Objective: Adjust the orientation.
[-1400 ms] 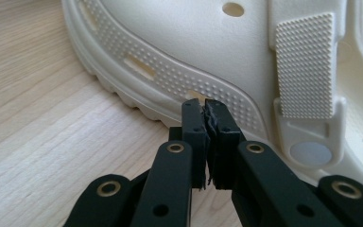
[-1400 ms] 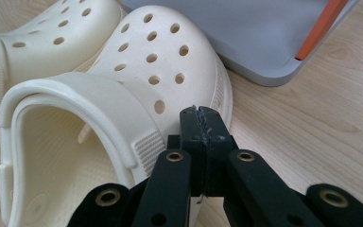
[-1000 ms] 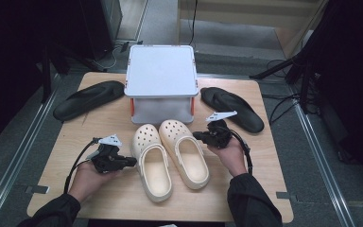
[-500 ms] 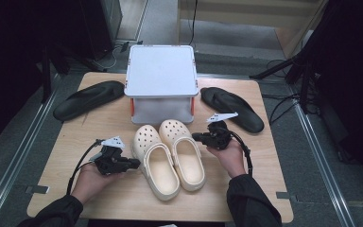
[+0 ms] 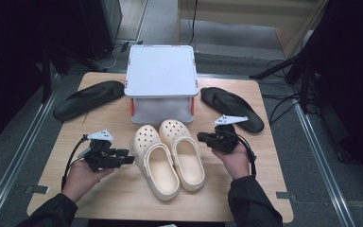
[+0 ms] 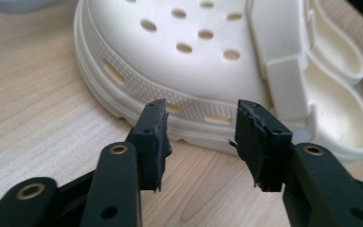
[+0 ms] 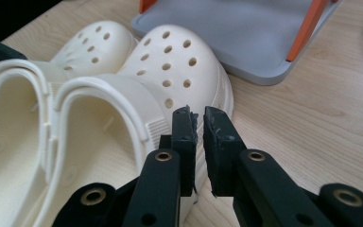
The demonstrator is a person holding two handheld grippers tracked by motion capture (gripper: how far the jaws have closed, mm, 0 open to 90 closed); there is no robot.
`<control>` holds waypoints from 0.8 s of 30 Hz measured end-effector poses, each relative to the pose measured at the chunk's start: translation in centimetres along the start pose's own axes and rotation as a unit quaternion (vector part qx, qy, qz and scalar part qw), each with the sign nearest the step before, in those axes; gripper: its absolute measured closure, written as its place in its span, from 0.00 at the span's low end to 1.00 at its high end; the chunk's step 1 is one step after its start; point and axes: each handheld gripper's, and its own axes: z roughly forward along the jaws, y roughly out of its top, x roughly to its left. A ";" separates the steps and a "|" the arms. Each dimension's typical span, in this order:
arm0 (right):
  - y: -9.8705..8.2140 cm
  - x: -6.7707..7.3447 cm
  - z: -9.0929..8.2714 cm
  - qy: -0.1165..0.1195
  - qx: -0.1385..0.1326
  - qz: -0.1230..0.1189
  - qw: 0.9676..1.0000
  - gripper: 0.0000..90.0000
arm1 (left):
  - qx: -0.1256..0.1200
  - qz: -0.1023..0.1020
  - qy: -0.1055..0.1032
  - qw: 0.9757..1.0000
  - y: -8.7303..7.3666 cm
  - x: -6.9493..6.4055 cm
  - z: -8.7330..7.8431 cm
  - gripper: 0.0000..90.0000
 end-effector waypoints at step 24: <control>-0.9 4.4 -2.1 0.003 -0.013 0.014 1.000 0.79 | 0.005 0.004 -0.003 1.000 5.5 2.7 -3.5 0.93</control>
